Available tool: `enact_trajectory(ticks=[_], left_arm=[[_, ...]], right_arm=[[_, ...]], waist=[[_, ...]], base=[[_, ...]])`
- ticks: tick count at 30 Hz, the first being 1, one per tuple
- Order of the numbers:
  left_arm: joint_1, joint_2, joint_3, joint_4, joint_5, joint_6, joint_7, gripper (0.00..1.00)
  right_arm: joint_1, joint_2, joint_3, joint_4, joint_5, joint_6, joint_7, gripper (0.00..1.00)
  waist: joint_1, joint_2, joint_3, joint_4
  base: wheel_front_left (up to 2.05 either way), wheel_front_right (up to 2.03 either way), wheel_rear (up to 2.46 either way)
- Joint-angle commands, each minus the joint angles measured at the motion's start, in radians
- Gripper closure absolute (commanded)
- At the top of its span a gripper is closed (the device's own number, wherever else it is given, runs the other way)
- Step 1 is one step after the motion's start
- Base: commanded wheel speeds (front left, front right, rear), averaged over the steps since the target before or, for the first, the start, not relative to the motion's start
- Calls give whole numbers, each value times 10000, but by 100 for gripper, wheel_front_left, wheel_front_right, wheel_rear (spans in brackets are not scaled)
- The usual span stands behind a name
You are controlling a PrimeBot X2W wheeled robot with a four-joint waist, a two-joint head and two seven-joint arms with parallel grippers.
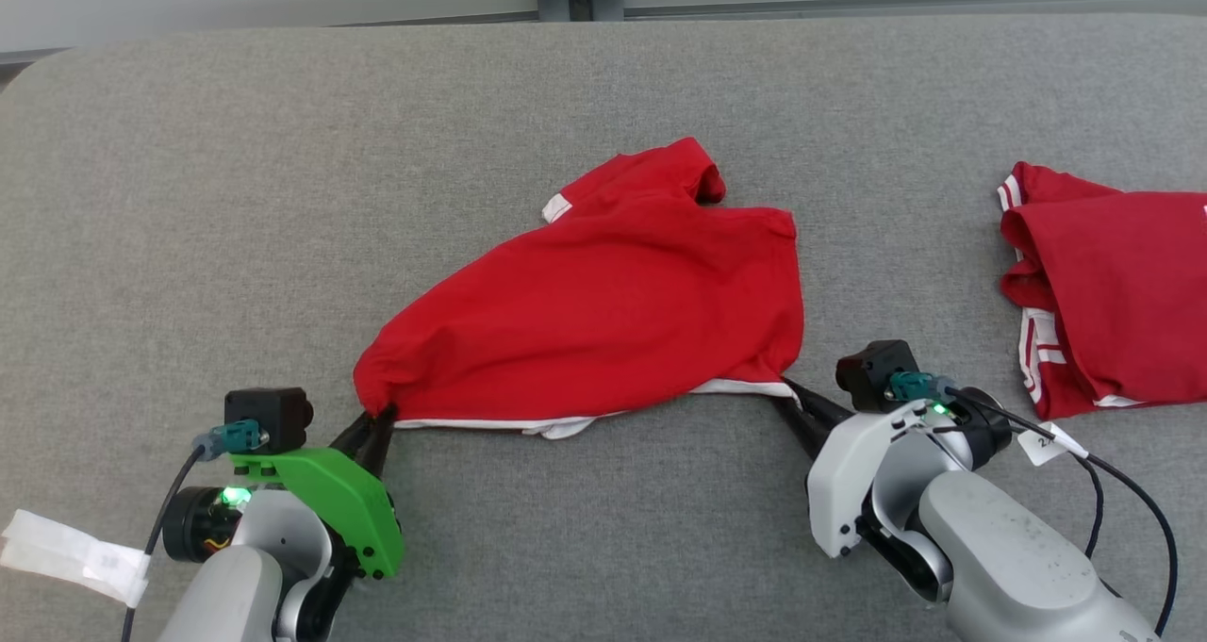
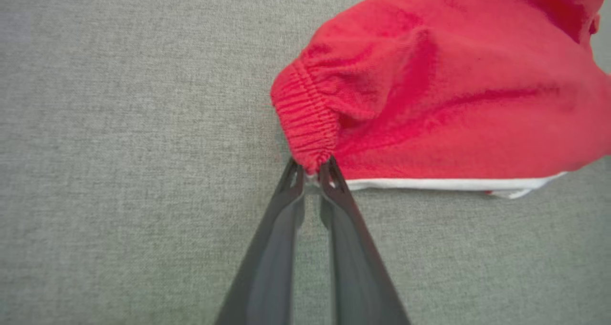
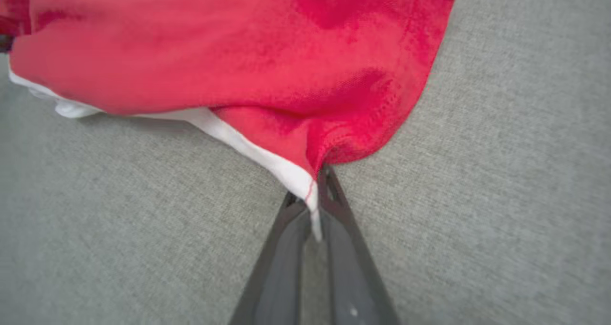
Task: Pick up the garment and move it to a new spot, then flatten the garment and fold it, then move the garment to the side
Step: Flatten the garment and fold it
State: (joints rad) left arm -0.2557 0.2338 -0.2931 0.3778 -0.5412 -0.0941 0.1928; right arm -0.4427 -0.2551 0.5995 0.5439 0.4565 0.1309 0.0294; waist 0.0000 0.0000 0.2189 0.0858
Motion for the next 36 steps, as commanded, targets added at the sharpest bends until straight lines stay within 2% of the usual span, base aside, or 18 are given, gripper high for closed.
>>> enact_trajectory(ticks=[1,5,10,16,23,30,36], left_arm=[[-18,71,12,33,9,-44,-100,100],[184,148,67,-127,-81,-82,-322,100],[118,313,147,-872,-189,-114,-424,100],[-1519,799,-29,-1733,439,-154,-18,100],[-5270,987,-335,-783,860,-267,580,100],[-9188,954,-694,936,1099,-352,355,100],[-11836,826,-945,2183,1256,-362,-93,100]], right_arm=[[0,-5,61,82,71,-3,-139,100],[149,-89,-99,0,104,-3,-688,100],[208,-217,-583,-664,86,-3,-1231,100],[-738,-651,-1046,-1943,383,-3,-1123,100],[-3522,-1413,-841,-2710,971,-3,-525,100],[-7186,-1967,-469,-1804,1861,-5,-611,100],[-10047,-2232,-124,-833,2326,-6,-928,100]], waist=[[0,0,-95,-21],[0,0,-351,-76],[0,0,-431,-154],[0,0,251,-196],[0,0,2032,-332],[0,0,3375,-435],[0,0,3878,-504]], base=[[0,0,0],[0,0,0],[0,0,0],[0,0,0],[0,0,0],[0,0,0],[0,0,0]])
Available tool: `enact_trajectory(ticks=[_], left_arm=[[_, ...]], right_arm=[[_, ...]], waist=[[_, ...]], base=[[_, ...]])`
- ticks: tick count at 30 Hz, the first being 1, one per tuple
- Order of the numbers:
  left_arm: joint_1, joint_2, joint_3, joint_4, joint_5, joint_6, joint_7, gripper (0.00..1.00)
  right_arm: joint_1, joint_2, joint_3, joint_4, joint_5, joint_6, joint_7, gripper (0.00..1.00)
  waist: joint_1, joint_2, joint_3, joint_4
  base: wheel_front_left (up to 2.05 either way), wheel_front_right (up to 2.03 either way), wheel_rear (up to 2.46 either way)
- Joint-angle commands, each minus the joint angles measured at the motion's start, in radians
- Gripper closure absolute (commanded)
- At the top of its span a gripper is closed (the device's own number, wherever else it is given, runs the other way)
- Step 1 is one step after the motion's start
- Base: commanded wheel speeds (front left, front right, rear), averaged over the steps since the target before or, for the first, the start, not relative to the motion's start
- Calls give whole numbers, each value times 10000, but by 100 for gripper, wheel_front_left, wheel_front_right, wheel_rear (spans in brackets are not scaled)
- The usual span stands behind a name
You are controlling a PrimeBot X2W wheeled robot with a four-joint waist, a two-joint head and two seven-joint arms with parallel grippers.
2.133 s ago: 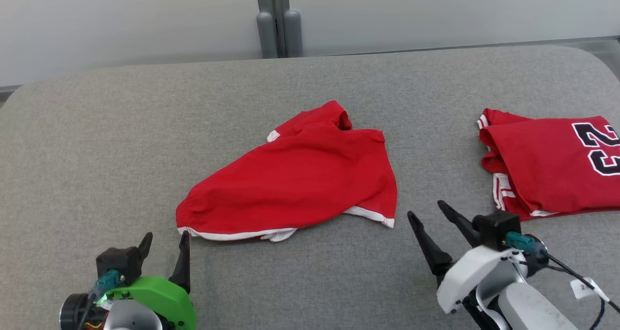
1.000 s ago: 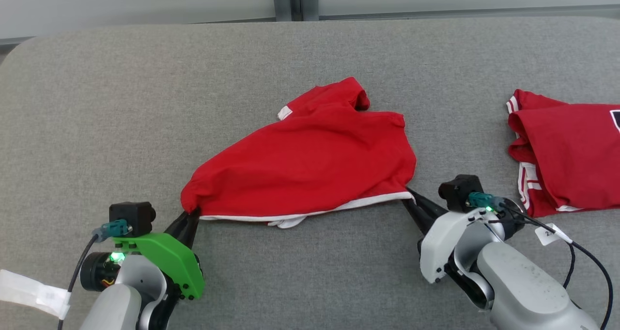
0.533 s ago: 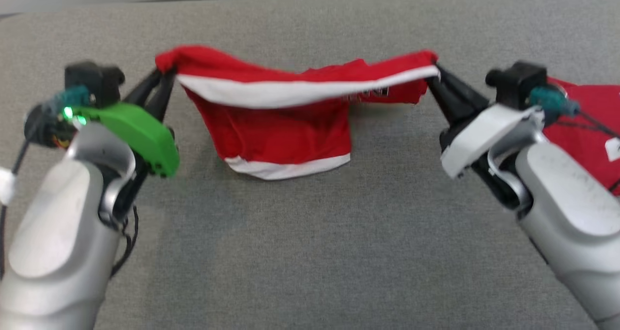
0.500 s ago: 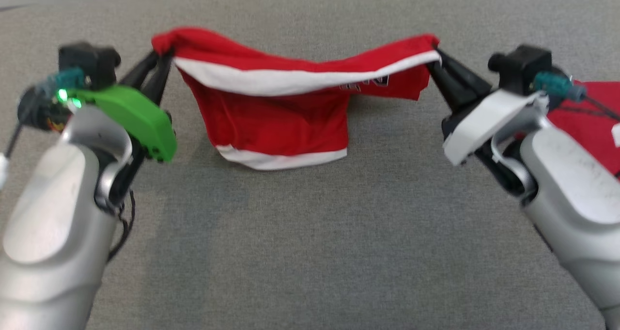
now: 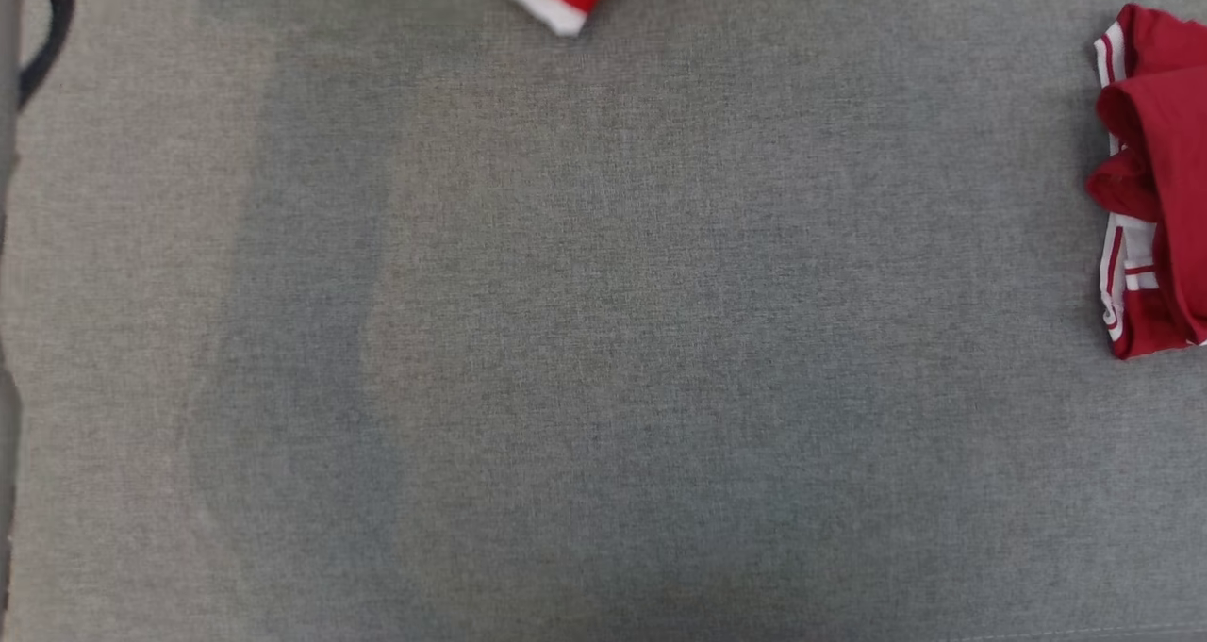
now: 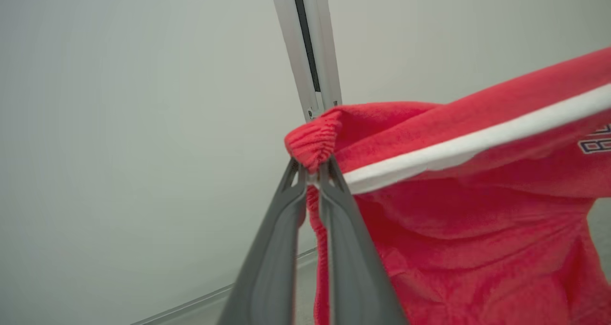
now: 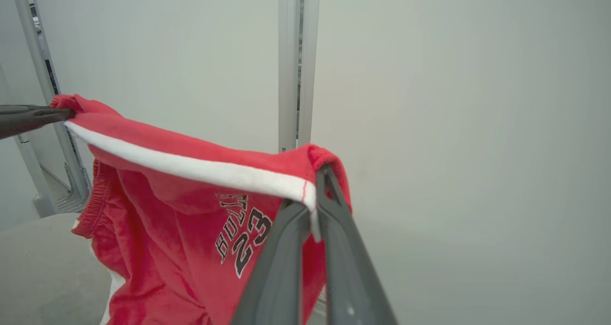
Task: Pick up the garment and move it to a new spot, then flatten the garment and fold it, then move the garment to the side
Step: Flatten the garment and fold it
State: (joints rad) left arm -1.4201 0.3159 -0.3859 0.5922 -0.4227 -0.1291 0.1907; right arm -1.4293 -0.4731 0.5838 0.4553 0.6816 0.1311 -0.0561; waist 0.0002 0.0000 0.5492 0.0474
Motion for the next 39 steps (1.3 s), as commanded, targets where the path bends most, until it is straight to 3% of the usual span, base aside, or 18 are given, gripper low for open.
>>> enact_trajectory(ticks=[1,6,10,16,21,26,34,39], left_arm=[[-533,75,-163,204,264,-13,-109,100],[-1848,-36,-346,1072,17,3,-466,100],[-2056,-176,-608,1692,-432,1,-654,100],[-775,-247,-1687,2276,-1231,0,-953,100],[766,61,-2596,2382,-2169,-1,-878,100],[2673,444,-3357,1923,-3698,-1,245,100],[5201,1744,-4423,25,-5712,-1,3014,100],[6600,2638,-4863,-1506,-6536,78,4535,100]], right_arm=[[-556,-47,119,167,163,-7,-120,100],[-2057,13,471,910,554,-8,-366,100],[-2379,70,982,1362,719,-7,-445,100],[-1183,-159,2200,1631,1076,-7,-536,100],[375,-321,3162,1257,1615,-7,-936,100],[2208,-565,4156,986,1950,-7,-865,100],[4574,-991,5377,217,2623,-7,758,100],[5646,-1749,5873,-957,2948,-7,2125,100]], waist=[[-2,0,601,-140],[-2,0,451,-332],[-2,0,212,-438],[-2,0,-271,-565],[-2,0,-703,-648],[-2,0,-1514,-778],[-2,0,-3084,-943],[-2,0,-3800,-932]], base=[[0,0,0],[0,0,0],[0,0,0],[0,0,0],[0,0,0],[0,0,0],[0,0,0],[0,0,0]])
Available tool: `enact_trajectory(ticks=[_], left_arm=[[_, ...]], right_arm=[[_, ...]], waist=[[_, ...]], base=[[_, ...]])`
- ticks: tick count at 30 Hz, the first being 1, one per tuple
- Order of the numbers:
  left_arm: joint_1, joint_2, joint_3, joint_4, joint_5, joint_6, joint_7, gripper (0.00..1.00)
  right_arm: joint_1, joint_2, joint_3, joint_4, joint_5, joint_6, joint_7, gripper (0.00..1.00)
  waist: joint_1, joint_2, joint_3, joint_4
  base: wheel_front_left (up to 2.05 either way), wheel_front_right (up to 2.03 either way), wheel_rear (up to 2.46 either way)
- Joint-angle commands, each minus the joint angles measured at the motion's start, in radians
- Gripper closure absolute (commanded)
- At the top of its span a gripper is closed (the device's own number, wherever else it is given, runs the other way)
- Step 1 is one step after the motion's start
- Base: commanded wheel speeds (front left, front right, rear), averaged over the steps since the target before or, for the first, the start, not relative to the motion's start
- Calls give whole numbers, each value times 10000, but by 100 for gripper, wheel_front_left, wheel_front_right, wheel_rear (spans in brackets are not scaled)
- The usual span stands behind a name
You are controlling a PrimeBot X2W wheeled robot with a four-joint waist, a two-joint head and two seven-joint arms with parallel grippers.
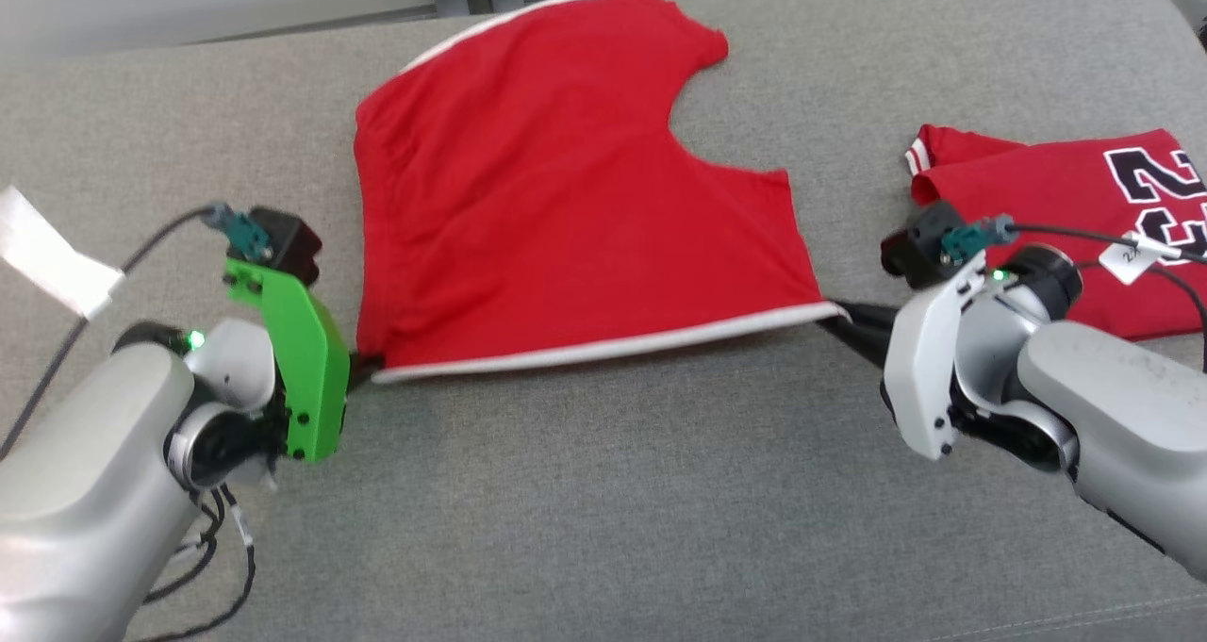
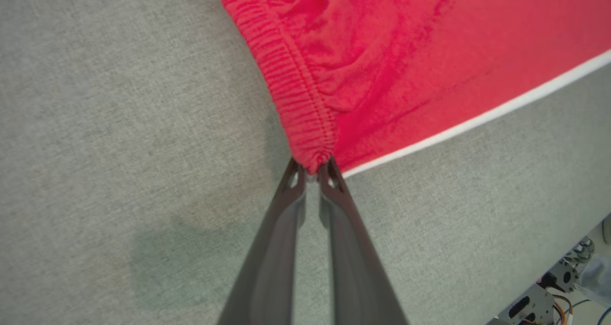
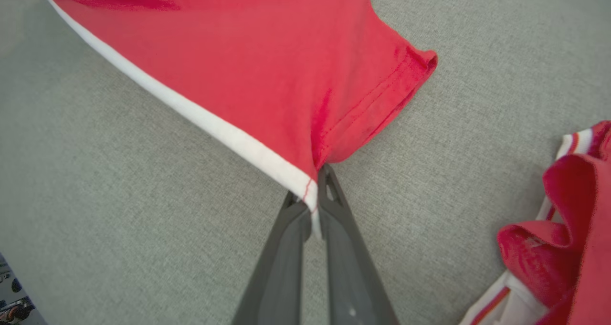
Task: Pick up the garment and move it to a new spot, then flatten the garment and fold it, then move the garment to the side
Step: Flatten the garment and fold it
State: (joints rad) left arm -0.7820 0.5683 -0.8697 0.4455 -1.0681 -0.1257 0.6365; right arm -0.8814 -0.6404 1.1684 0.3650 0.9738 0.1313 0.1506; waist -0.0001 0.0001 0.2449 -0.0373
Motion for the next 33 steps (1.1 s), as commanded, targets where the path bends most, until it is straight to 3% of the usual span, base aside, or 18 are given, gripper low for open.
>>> enact_trajectory(ticks=[1,7,12,16,25,33], left_arm=[[464,280,-90,-337,-228,121,344,100],[1753,1325,-286,-2633,-1009,974,1649,100],[2166,2036,-385,-4311,-1466,1638,2601,100],[1746,2311,-219,-5004,-1898,1941,3385,100],[-682,1714,553,-4421,-2792,2521,5132,100],[-2383,1454,1144,-3875,-3259,2985,6058,100]], right_arm=[[348,-225,70,-343,131,-9,294,100],[1319,-1613,-7,-2227,634,-12,1970,100],[1825,-2616,-727,-3592,1180,-12,3149,100],[1648,-2961,-1574,-4119,1285,-15,3831,100],[-220,-2454,-3200,-3510,1958,-15,6325,100],[-2848,-904,-4433,-1297,1774,-13,8297,100]], waist=[[1,-1,-856,-89],[1,-1,-1199,-70],[1,-1,-1049,54],[1,-1,-593,241],[1,-1,1339,880],[1,-1,2989,1304]], base=[[0,0,0],[0,0,0],[0,0,0],[0,0,0],[0,0,0],[0,0,0]])
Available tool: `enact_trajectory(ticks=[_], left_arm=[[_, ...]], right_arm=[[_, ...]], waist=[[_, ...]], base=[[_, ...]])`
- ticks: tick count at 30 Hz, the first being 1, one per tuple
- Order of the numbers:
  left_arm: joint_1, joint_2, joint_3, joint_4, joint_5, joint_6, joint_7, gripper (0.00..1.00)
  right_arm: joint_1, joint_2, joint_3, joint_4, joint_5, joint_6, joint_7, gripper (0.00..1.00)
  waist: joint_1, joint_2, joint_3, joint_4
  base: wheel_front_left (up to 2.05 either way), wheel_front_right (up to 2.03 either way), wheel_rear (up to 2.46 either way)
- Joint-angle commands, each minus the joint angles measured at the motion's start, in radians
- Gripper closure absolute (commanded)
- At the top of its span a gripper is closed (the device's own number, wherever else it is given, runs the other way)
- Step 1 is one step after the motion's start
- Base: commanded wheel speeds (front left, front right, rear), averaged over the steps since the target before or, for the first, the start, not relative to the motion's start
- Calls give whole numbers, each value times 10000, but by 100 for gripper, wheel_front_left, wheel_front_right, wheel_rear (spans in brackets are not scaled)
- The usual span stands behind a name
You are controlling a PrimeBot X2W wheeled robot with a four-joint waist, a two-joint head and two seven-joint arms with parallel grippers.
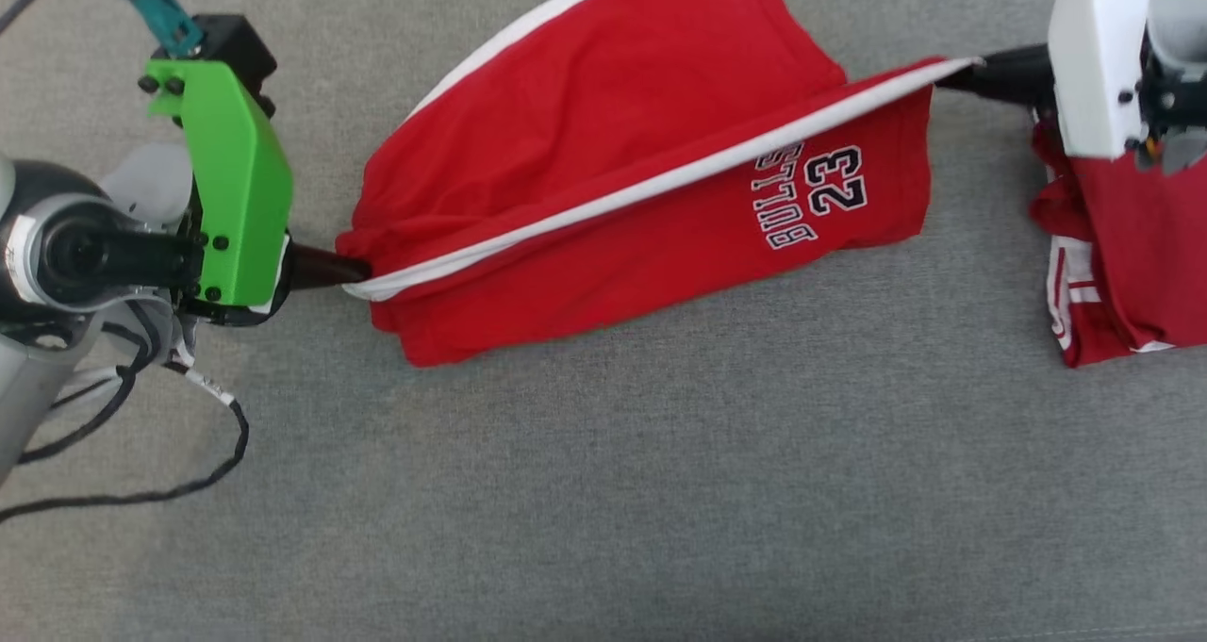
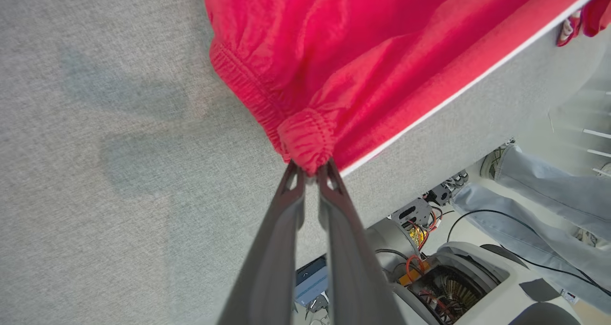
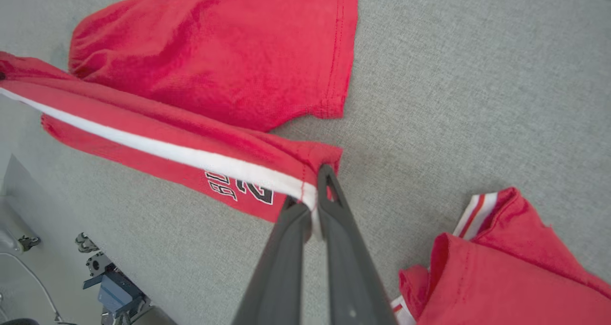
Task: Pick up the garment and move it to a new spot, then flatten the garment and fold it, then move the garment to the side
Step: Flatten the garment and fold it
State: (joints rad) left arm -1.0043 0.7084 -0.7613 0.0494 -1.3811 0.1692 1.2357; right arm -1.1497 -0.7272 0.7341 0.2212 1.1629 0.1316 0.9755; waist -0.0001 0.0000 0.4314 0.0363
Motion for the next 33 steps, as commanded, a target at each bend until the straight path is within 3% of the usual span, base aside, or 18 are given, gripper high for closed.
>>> enact_trajectory(ticks=[1,11,23,24,25,26,27,33], left_arm=[[-288,13,112,111,-172,87,121,100],[-1685,-376,601,583,-226,227,341,100],[-2410,-672,896,630,-20,451,72,100],[-2417,-714,916,669,-22,414,5,86],[-2433,-739,934,692,12,383,-87,61],[-2435,-783,933,745,16,348,-149,14],[-2436,-825,939,774,11,343,-225,0],[-2414,-903,1012,1066,29,122,-444,0]], right_arm=[[-429,108,-197,342,-197,-17,181,100],[-2493,1307,-1060,2119,-1350,-17,1018,100],[-3794,2271,-1501,3236,-2229,-16,1088,100],[-3799,2331,-1501,3276,-2265,-14,1035,82],[-3794,2375,-1503,3310,-2280,-14,984,59],[-3753,2434,-1504,3360,-2297,-14,918,22],[-3715,2477,-1515,3370,-2303,-14,827,0],[-3383,2538,-1482,3376,-2192,-14,350,0]], waist=[[1,0,1257,629],[1,0,2371,1229],[1,0,2887,1562],[1,0,2888,1566],[1,0,2886,1567],[1,0,2861,1564],[1,0,2832,1558],[1,0,2348,1448]], base=[[0,0,0],[0,0,0],[0,0,0],[0,0,0],[0,0,0],[0,0,0],[0,0,0],[0,0,0]])
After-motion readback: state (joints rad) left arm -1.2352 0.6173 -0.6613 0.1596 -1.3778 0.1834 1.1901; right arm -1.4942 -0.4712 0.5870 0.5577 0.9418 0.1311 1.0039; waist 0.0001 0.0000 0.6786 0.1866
